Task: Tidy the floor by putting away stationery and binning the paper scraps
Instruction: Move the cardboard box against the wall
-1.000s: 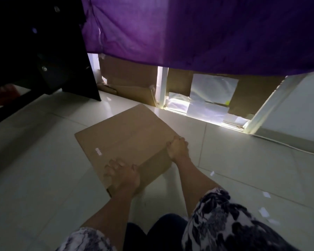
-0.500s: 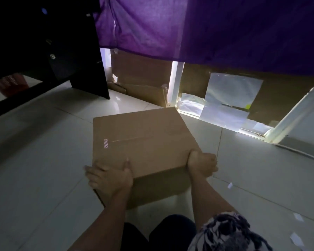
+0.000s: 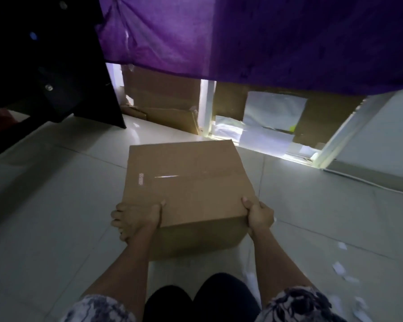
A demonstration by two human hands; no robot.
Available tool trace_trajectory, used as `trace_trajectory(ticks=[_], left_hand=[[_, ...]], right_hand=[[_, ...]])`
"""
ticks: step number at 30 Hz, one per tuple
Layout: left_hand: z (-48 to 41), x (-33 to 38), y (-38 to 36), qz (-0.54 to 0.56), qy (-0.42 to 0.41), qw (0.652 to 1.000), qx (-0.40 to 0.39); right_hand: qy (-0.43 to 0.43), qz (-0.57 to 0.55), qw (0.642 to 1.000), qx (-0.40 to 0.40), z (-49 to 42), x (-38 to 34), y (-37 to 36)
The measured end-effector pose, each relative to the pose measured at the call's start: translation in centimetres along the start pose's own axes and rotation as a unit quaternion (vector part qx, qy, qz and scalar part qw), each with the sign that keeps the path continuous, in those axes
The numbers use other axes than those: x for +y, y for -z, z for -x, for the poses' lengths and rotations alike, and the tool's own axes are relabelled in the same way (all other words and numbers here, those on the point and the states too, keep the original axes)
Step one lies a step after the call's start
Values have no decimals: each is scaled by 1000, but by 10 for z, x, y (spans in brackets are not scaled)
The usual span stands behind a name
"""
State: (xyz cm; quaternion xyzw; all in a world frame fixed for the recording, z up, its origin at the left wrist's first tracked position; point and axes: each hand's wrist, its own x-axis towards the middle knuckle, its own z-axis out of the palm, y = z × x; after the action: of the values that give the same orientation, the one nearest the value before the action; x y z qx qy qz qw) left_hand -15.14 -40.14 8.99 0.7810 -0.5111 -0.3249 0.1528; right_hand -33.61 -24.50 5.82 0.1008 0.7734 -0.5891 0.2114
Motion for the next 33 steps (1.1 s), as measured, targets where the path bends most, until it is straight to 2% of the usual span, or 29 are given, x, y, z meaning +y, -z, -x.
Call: trace_trajectory(ticks=[4, 7, 12, 16, 26, 30, 33], left_hand=[[52, 48, 56, 11, -66, 998, -1], [105, 92, 111, 34, -85, 996, -6], [187, 144, 196, 15, -135, 988, -67], [253, 169, 235, -7, -185, 976, -112], [406, 158, 207, -70, -270, 940, -198], [492, 143, 178, -76, -282, 930, -225], [559, 133, 148, -75, -257, 935, -233]], right_hand=[[-22, -30, 999, 27, 43, -55, 60], [-28, -56, 997, 43, 95, -120, 113], [-39, -74, 993, 85, 174, -210, 200], [-53, -103, 985, 129, 215, -239, 269], [-85, -184, 951, 234, 251, -213, 433], [-90, -193, 943, 255, 238, -199, 522], [-85, -181, 949, 243, 205, -176, 594]])
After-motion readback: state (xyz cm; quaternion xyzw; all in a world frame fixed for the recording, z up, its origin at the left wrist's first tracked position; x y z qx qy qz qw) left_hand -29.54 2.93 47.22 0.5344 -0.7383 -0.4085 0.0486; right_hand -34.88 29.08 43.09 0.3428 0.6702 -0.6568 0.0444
